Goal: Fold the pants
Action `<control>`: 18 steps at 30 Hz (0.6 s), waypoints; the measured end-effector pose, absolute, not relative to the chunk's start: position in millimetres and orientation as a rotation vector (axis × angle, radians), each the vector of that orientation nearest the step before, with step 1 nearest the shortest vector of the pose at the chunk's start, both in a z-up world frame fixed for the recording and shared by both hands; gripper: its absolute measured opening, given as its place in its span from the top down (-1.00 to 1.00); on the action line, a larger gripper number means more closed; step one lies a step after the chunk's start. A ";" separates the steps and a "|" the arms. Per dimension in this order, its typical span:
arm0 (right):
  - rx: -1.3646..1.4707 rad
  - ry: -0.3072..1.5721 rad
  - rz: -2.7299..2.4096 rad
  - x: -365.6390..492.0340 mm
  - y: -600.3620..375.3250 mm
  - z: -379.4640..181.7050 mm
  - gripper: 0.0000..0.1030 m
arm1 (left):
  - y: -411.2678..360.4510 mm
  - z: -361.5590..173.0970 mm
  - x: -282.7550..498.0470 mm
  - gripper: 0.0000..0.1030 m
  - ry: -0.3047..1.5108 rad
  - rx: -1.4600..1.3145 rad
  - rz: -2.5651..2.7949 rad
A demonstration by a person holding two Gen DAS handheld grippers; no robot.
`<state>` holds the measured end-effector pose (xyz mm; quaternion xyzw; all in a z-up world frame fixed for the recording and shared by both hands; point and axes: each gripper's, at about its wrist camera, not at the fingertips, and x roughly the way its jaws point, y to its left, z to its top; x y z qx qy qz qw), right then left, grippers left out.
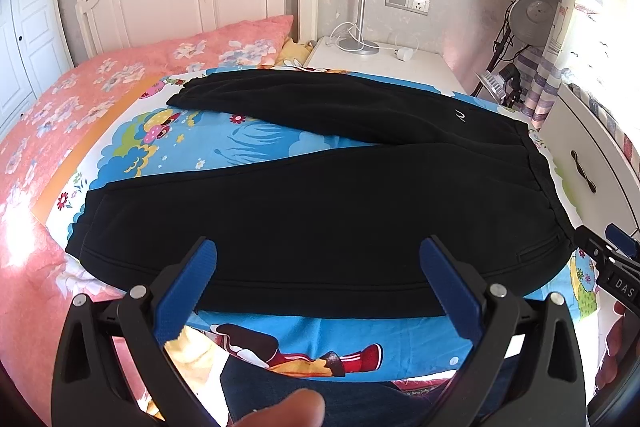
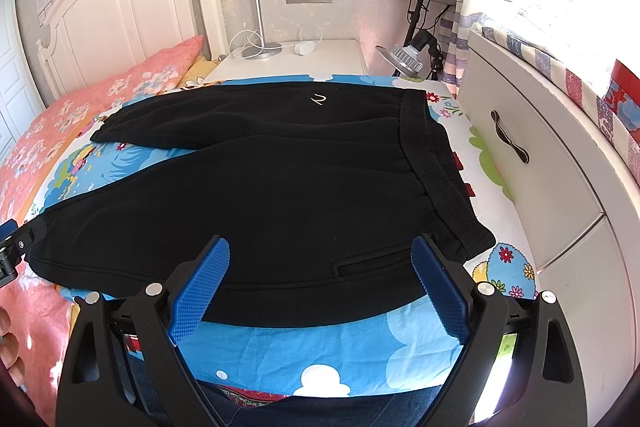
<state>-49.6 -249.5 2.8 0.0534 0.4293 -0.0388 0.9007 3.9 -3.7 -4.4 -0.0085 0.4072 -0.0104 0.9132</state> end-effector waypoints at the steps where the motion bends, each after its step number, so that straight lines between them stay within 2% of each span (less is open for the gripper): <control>1: 0.110 0.888 -0.080 -49.7 -249.2 2.3 -0.73 | -3.6 -4.5 3.8 -0.97 0.838 -0.017 -0.021; 18: 0.105 0.889 -0.087 -49.9 -251.9 1.1 -0.73 | -4.2 -4.8 3.4 -0.97 0.839 -0.019 -0.023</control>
